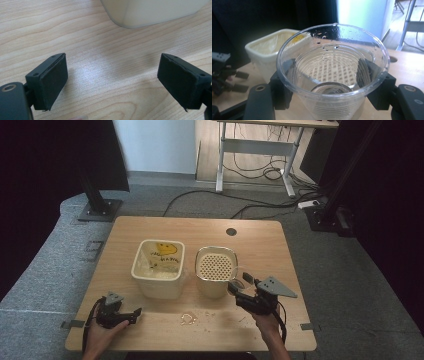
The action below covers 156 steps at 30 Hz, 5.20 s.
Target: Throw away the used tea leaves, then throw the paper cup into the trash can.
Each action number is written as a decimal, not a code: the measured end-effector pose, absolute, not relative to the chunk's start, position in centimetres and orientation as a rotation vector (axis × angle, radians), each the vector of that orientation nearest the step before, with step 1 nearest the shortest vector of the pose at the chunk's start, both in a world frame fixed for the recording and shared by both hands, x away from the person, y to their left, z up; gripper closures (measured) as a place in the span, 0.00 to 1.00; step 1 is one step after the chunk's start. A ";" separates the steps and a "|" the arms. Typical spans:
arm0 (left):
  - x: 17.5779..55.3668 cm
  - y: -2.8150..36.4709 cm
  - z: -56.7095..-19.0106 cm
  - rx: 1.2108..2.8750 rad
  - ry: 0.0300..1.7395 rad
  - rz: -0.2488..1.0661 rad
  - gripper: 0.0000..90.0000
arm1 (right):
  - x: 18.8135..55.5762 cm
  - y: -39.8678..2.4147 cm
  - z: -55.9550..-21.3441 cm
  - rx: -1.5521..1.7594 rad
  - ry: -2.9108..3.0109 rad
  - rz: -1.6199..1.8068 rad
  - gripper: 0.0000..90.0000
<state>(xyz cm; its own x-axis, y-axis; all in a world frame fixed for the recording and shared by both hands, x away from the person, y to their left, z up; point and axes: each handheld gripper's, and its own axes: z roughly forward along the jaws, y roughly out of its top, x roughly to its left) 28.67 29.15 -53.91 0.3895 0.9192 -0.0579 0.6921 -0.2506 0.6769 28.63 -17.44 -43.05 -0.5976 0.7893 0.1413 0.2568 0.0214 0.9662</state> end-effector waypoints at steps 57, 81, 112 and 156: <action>28.7 29.2 -54.1 2.052 1.359 0.441 0.12 | 38.5 -10.2 -38.6 0.382 1.913 0.594 0.37; 28.7 29.1 -54.1 2.057 1.359 0.439 0.12 | 38.6 -6.9 -42.8 -0.348 1.604 -0.169 0.40; 28.7 29.2 -54.2 2.054 1.359 0.445 0.12 | 37.8 -6.0 -40.8 0.036 1.816 0.334 0.40; 28.6 29.3 -54.2 2.055 1.354 0.442 0.11 | 39.8 -7.1 -34.8 0.894 1.969 1.561 0.40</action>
